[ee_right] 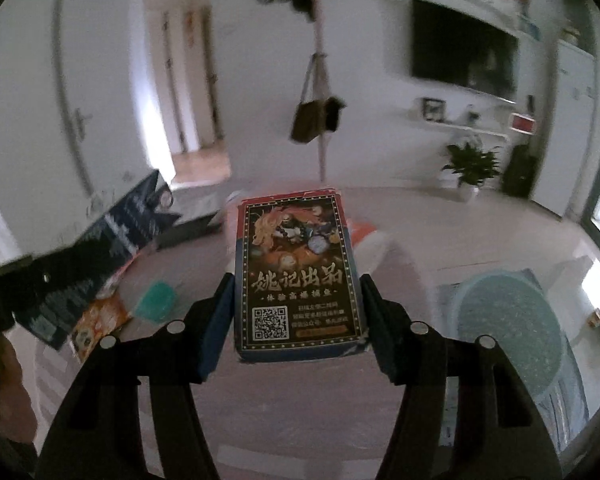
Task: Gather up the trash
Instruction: 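Carry the milk carton and card box to the basket and release both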
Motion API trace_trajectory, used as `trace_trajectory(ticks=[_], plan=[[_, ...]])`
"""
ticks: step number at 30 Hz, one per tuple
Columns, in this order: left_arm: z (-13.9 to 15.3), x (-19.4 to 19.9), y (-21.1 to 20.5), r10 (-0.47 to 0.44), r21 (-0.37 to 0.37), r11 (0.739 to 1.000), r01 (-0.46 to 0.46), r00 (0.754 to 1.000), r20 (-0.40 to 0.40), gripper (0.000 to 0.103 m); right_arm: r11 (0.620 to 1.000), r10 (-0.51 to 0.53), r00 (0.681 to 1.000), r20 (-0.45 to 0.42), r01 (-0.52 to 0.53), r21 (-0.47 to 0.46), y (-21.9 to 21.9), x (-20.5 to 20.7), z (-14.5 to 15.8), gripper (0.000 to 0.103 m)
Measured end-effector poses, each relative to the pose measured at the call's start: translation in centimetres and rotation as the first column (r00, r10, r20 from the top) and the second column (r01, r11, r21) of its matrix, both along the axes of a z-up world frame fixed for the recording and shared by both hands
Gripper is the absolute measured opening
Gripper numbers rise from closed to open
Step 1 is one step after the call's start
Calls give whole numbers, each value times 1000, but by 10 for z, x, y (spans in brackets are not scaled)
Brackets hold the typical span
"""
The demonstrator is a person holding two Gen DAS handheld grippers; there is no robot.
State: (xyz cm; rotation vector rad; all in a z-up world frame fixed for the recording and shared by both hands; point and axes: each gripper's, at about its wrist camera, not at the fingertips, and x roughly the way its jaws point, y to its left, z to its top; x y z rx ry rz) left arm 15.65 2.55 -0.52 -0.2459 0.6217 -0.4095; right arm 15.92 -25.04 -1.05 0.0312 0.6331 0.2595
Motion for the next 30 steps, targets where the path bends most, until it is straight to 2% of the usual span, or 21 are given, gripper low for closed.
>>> trace_trajectory(ticks=[8, 13, 19, 26, 30], plan=[[2, 21, -86, -144, 43, 989, 143, 989, 18, 61, 977, -213, 976, 47, 211, 37, -85, -10, 15, 57], [-3, 43, -142, -227, 69, 972, 225, 974, 12, 61, 937, -346, 937, 42, 342, 75, -137, -11, 10, 57], [-15, 84, -196, -297, 42, 954, 298, 955, -25, 61, 867, -487, 873, -4, 484, 116, -195, -2, -12, 58], [-49, 129, -249, -356, 16, 933, 360, 927, -120, 61, 797, -579, 802, -146, 595, 108, -242, 26, -61, 58], [-76, 155, -274, -387, -16, 920, 392, 899, -203, 62, 749, -612, 731, -303, 658, 74, -268, 49, -104, 58]])
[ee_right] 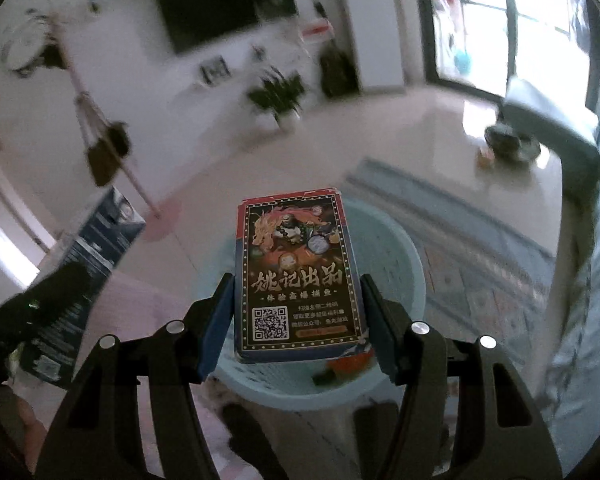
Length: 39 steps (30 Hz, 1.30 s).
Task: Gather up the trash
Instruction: 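Carry the milk carton and card box to the basket and release both, then grasp the white dotted packet with the left tool while the right tool grasps the green packet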
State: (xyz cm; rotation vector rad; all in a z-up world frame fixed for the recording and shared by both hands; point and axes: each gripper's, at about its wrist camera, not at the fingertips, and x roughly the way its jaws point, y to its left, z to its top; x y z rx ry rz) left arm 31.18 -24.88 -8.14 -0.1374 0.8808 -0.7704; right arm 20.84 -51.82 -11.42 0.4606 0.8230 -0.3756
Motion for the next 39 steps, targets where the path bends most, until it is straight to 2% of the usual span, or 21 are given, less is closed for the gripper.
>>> trace_trajectory(ticks=[4, 6, 7, 9, 11, 15, 21, 26, 29, 33, 38, 39], plan=[[-22, 23, -18, 37, -14, 999, -39, 997, -69, 61, 999, -23, 998, -64, 25, 24, -7, 14, -25, 60], [-27, 27, -27, 18, -35, 999, -22, 995, -103, 73, 999, -26, 997, -78, 28, 29, -10, 18, -31, 60], [-30, 28, -31, 9, -42, 999, -14, 994, -111, 76, 999, -20, 997, -77, 24, 45, -12, 19, -32, 62], [-31, 25, -36, 5, -31, 999, -9, 995, -104, 78, 998, 4, 998, -67, 1, 65, -14, 19, -32, 62], [-32, 20, -36, -3, -24, 1000, 1, 996, -95, 78, 999, 3, 998, -59, -1, 38, -12, 16, -27, 63], [-25, 10, -32, -2, -24, 1000, 1, 997, -71, 78, 999, 12, 999, -39, -10, 39, -13, 9, -18, 63], [8, -22, -12, 3, -53, 999, -3, 1000, -5, 78, 998, 54, 999, 10, -54, 19, 8, -6, 11, 63], [48, -58, 26, 49, -83, 996, -42, 995, 91, 78, 993, 114, 990, 86, -113, -18, 40, -23, 46, 63], [72, -81, 54, 88, -99, 992, -72, 984, 158, 81, 986, 166, 977, 131, -161, -52, 66, -31, 67, 63], [100, -120, 98, 159, -95, 986, -137, 944, 289, 86, 967, 252, 950, 182, -240, -88, 103, -38, 90, 63], [112, -148, 159, 274, -108, 962, -253, 910, 310, 87, 928, 374, 897, 237, -359, -103, 160, -43, 113, 63], [112, -152, 174, 304, -104, 952, -286, 901, 310, 87, 910, 414, 876, 247, -399, -109, 178, -44, 116, 63]])
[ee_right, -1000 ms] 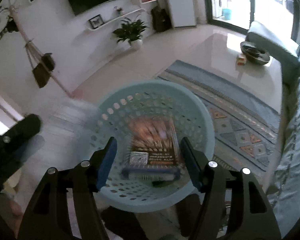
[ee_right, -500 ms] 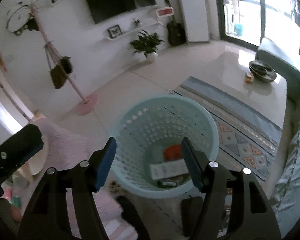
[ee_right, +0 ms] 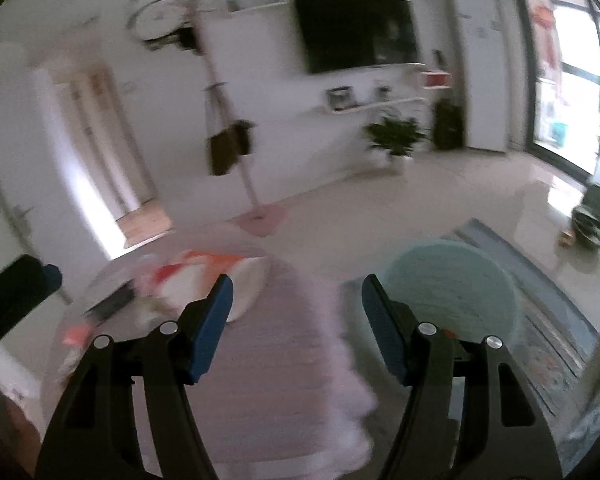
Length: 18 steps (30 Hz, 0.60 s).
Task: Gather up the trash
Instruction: 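Grasp the white dotted packet with the left tool while the right tool grasps the green packet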
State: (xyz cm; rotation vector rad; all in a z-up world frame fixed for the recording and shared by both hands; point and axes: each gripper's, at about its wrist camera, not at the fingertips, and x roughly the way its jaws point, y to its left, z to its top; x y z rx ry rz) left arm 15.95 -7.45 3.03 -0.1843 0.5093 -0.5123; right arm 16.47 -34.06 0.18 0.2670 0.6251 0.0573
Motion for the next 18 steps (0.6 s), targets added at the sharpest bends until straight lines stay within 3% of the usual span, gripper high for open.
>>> trace_trajectory(ticks=[5, 10, 14, 18], plan=[[-4, -22, 78, 178, 0, 984, -178, 983, 30, 87, 985, 169, 986, 4, -169, -23, 73, -1, 6, 63], [-14, -43, 141, 283, -11, 959, -283, 958, 35, 87, 952, 299, 954, -23, -300, -51, 143, -3, 4, 63], [-33, -52, 183, 359, 47, 932, -359, 933, -3, 87, 915, 392, 918, -61, -396, -78, 201, 2, -11, 63], [-59, -50, 221, 381, 103, 922, -373, 921, -84, 87, 894, 430, 895, -116, -440, -83, 243, 12, -35, 63]])
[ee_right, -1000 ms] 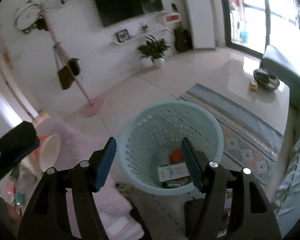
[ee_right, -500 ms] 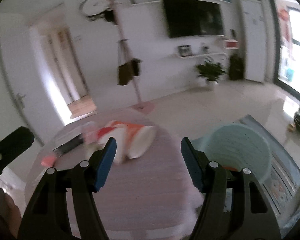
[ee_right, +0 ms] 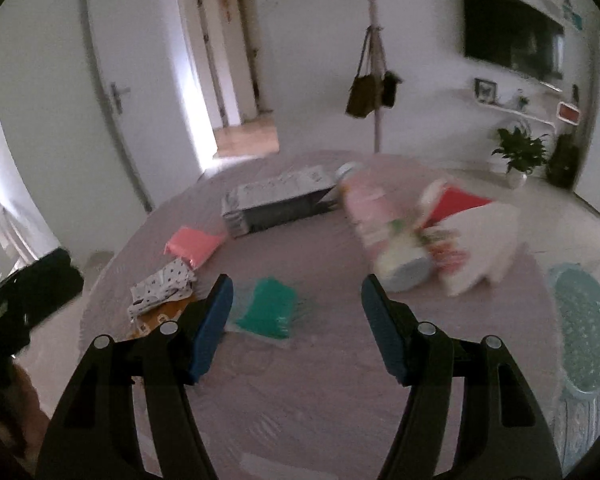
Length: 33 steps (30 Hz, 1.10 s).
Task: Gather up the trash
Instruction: 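Grasp the white dotted packet with the left tool while the right tool grasps the green packet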
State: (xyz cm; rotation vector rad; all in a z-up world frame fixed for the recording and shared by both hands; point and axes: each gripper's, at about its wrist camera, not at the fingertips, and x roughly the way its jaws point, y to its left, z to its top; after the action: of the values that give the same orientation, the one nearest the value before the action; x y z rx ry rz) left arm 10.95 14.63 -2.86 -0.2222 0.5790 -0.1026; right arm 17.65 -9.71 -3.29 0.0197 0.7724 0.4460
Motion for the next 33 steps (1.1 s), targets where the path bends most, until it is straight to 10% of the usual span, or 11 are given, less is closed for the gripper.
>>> trace_trajectory(ticks=[4, 10, 22, 33], plan=[[-26, 0, 7, 25, 127, 992, -16, 997, -73, 87, 999, -12, 994, -113, 16, 34, 16, 23, -28, 63], [-54, 17, 26, 24, 109, 994, -6, 986, -164, 82, 999, -40, 988, -152, 39, -6, 23, 33, -59, 63], [-81, 33, 27, 40, 118, 993, -13, 972, -229, 43, 985, -59, 995, -82, 45, -165, 50, 34, -63, 51], [-66, 23, 25, 41, 119, 993, -20, 984, -176, 3, 991, -54, 997, -57, 47, -126, 39, 27, -61, 34]])
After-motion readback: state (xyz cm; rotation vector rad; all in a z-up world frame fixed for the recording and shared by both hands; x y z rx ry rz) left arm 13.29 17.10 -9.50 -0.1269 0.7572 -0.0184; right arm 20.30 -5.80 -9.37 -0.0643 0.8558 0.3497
